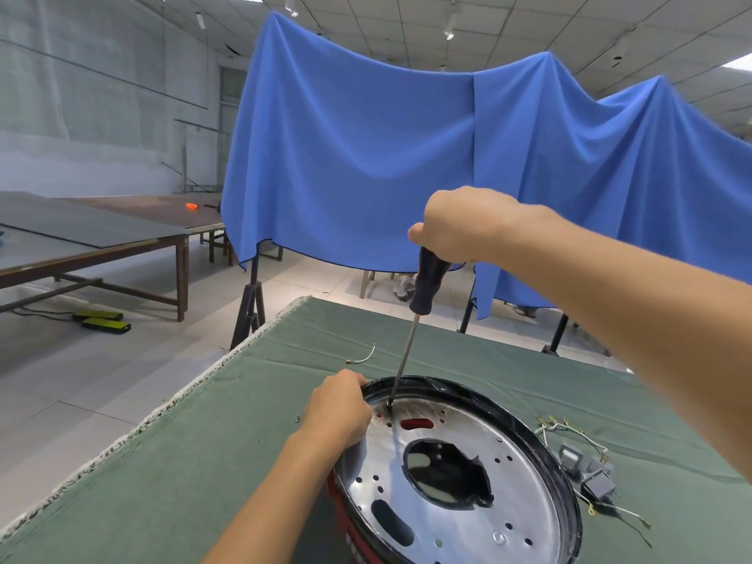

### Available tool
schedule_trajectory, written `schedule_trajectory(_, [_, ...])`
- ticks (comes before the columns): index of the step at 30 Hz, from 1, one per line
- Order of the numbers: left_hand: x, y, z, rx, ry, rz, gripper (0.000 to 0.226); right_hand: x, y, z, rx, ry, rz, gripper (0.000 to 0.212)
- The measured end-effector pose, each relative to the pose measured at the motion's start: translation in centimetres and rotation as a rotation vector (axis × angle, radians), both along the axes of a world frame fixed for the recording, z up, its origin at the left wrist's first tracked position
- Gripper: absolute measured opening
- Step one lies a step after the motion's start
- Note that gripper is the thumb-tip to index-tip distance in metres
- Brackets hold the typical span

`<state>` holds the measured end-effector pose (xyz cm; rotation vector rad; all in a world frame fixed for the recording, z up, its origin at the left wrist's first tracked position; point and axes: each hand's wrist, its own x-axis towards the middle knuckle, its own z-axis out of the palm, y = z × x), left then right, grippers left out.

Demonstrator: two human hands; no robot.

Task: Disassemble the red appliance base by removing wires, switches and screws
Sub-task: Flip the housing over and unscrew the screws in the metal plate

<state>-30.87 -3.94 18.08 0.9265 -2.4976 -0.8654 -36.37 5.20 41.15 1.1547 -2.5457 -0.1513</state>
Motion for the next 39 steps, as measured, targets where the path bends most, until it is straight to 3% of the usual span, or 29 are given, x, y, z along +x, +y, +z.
schedule_trajectory(3, [-0.1, 0.0, -0.1, 0.003, 0.001, 0.002, 0.026, 0.4, 0.5, 1.4, 0.046, -0.364, 0.078, 0.005])
schedule_trajectory(5, [-0.1, 0.0, -0.1, 0.005, -0.001, 0.004, 0.028, 0.2, 0.9, 1.5, 0.059, -0.47, 0.059, 0.025])
schedule_trajectory(7, [-0.1, 0.0, -0.1, 0.007, 0.006, 0.009, 0.031, -0.1, 1.1, 0.9, 0.085, -0.341, -0.028, 0.029])
schedule_trajectory(10, [0.0, 0.0, -0.1, 0.016, 0.025, 0.001, 0.035, -0.3, 1.3, -0.2, 0.036, 0.061, -0.107, 0.045])
schedule_trajectory(12, [0.1, 0.0, 0.0, 0.018, 0.025, 0.001, 0.037, -0.7, 0.9, -0.5, -0.018, 0.125, -0.054, 0.044])
schedule_trajectory(16, [0.1, 0.0, -0.1, 0.021, 0.029, 0.002, 0.037, -0.9, 0.8, 0.9, -0.029, -0.454, 0.069, 0.015])
schedule_trajectory(17, [0.1, 0.0, 0.0, 0.02, 0.03, 0.001, 0.038, -1.0, 1.0, 1.1, -0.046, -0.542, 0.089, 0.017])
schedule_trajectory(20, [0.0, 0.0, -0.1, 0.016, 0.032, 0.004, 0.039, -1.4, 1.2, 0.7, -0.08, -0.531, 0.023, 0.027])
schedule_trajectory(22, [0.0, 0.0, -0.2, 0.013, 0.032, 0.002, 0.04, -1.8, 1.1, 0.1, -0.135, -0.428, -0.063, 0.047])
schedule_trajectory(23, [0.0, 0.0, -0.2, 0.011, 0.031, 0.003, 0.04, -1.9, 1.1, -0.1, -0.165, -0.37, -0.069, 0.046])
schedule_trajectory(25, [0.0, -0.1, -0.2, 0.006, 0.03, 0.003, 0.038, -2.4, 0.9, -0.4, -0.155, -0.327, 0.01, 0.027])
schedule_trajectory(27, [0.0, 0.0, -0.2, 0.009, 0.032, 0.004, 0.038, -2.6, 1.1, 0.1, -0.157, -0.479, 0.104, 0.013])
schedule_trajectory(30, [0.0, -0.1, -0.2, 0.006, 0.031, 0.001, 0.039, -2.5, 2.0, 1.5, -0.146, -0.672, 0.113, 0.014])
schedule_trajectory(32, [-0.1, -0.1, -0.3, 0.005, 0.034, 0.002, 0.039, -2.6, 2.0, 1.1, -0.141, -0.64, 0.005, 0.025])
schedule_trajectory(35, [0.0, -0.1, -0.2, 0.004, 0.029, -0.001, 0.039, -2.6, 1.3, -0.2, -0.159, -0.287, -0.122, 0.049])
schedule_trajectory(37, [0.0, -0.1, -0.2, 0.004, 0.026, -0.003, 0.038, -2.8, 1.0, -0.4, -0.169, -0.13, -0.08, 0.041])
schedule_trajectory(39, [0.0, -0.1, -0.2, 0.006, 0.028, -0.002, 0.037, -2.5, 1.1, 0.3, -0.131, -0.28, -0.027, 0.029])
